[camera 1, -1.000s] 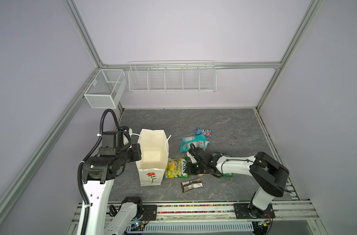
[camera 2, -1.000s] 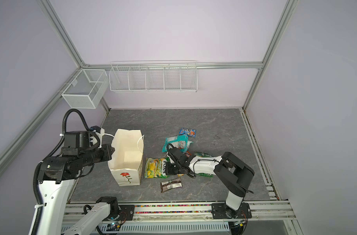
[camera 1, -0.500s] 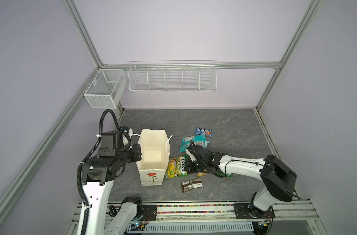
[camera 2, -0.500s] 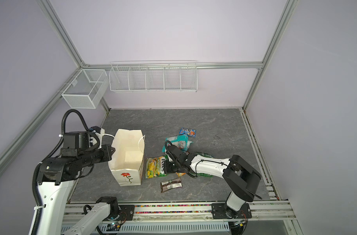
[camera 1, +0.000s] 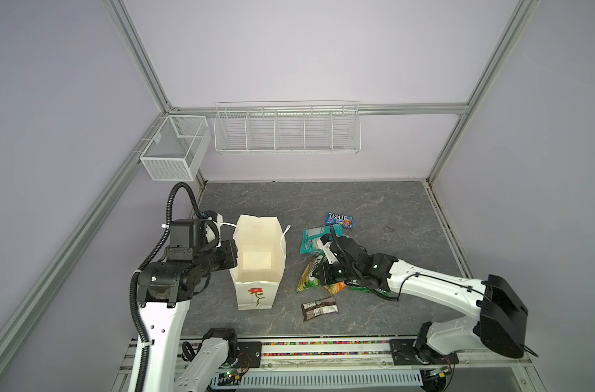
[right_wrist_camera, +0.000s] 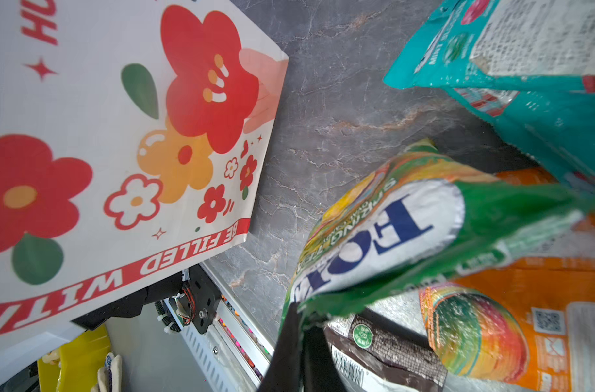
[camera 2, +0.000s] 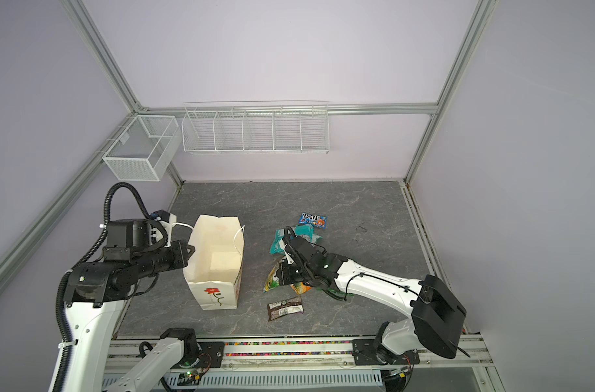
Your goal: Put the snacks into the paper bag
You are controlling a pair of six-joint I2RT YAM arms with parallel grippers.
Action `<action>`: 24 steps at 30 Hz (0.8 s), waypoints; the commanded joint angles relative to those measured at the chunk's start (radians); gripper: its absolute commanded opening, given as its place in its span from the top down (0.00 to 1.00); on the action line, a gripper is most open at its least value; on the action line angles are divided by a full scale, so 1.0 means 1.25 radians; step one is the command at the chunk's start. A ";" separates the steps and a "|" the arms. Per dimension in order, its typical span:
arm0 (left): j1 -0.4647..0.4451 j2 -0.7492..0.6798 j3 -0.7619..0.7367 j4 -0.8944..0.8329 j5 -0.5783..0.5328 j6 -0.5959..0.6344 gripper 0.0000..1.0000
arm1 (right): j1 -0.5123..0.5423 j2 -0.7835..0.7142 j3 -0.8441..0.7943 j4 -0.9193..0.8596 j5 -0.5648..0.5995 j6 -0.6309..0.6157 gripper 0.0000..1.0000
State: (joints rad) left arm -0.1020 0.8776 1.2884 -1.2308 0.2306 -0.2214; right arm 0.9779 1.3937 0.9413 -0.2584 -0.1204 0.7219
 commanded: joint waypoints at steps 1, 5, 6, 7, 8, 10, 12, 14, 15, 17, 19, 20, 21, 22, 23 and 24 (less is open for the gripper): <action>0.001 -0.001 -0.011 0.013 0.026 -0.013 1.00 | 0.005 -0.042 0.014 -0.006 0.019 -0.025 0.94; -0.004 0.009 -0.008 0.018 0.027 -0.015 1.00 | 0.005 -0.077 0.014 -0.022 0.035 -0.034 0.94; -0.005 0.010 -0.008 0.019 0.025 -0.015 1.00 | 0.005 -0.088 0.014 -0.028 0.040 -0.037 0.94; -0.006 0.012 -0.006 0.021 0.024 -0.016 1.00 | 0.005 -0.098 0.016 -0.035 0.045 -0.040 0.94; -0.008 0.015 -0.005 0.021 0.025 -0.017 1.00 | 0.005 -0.107 0.017 -0.043 0.054 -0.040 0.94; -0.011 0.020 -0.004 0.023 0.022 -0.016 1.00 | 0.005 -0.136 0.018 -0.059 0.072 -0.045 0.94; -0.016 0.028 -0.001 0.025 0.015 -0.017 1.00 | 0.005 -0.163 0.018 -0.075 0.082 -0.055 0.94; -0.022 0.040 0.006 0.020 0.004 -0.013 1.00 | 0.005 -0.189 0.020 -0.087 0.083 -0.072 0.94; -0.027 0.047 0.014 0.016 -0.008 -0.009 1.00 | 0.005 -0.202 0.020 -0.095 0.089 -0.080 0.94; -0.035 0.066 0.028 0.006 -0.034 -0.003 1.00 | 0.005 -0.225 0.022 -0.118 0.104 -0.091 0.94; -0.043 0.083 0.042 0.001 -0.046 0.001 1.00 | 0.005 -0.244 0.024 -0.138 0.121 -0.099 0.94; -0.047 0.087 0.047 0.002 -0.051 0.000 1.00 | 0.005 -0.252 0.026 -0.146 0.127 -0.104 0.94; -0.051 0.093 0.052 0.003 -0.056 0.001 1.00 | 0.005 -0.260 0.026 -0.152 0.131 -0.109 0.94; -0.058 0.100 0.057 0.005 -0.064 -0.001 1.00 | 0.005 -0.267 0.028 -0.158 0.135 -0.112 0.94; -0.066 0.106 0.062 0.005 -0.076 -0.002 1.00 | 0.005 -0.275 0.030 -0.163 0.138 -0.115 0.94; -0.073 0.113 0.067 0.006 -0.086 -0.002 1.00 | 0.005 -0.281 0.031 -0.167 0.140 -0.117 0.94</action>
State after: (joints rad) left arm -0.1734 1.0092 1.3258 -1.2060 0.1707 -0.2314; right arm 0.9779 1.0771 0.9474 -0.4534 0.0189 0.6113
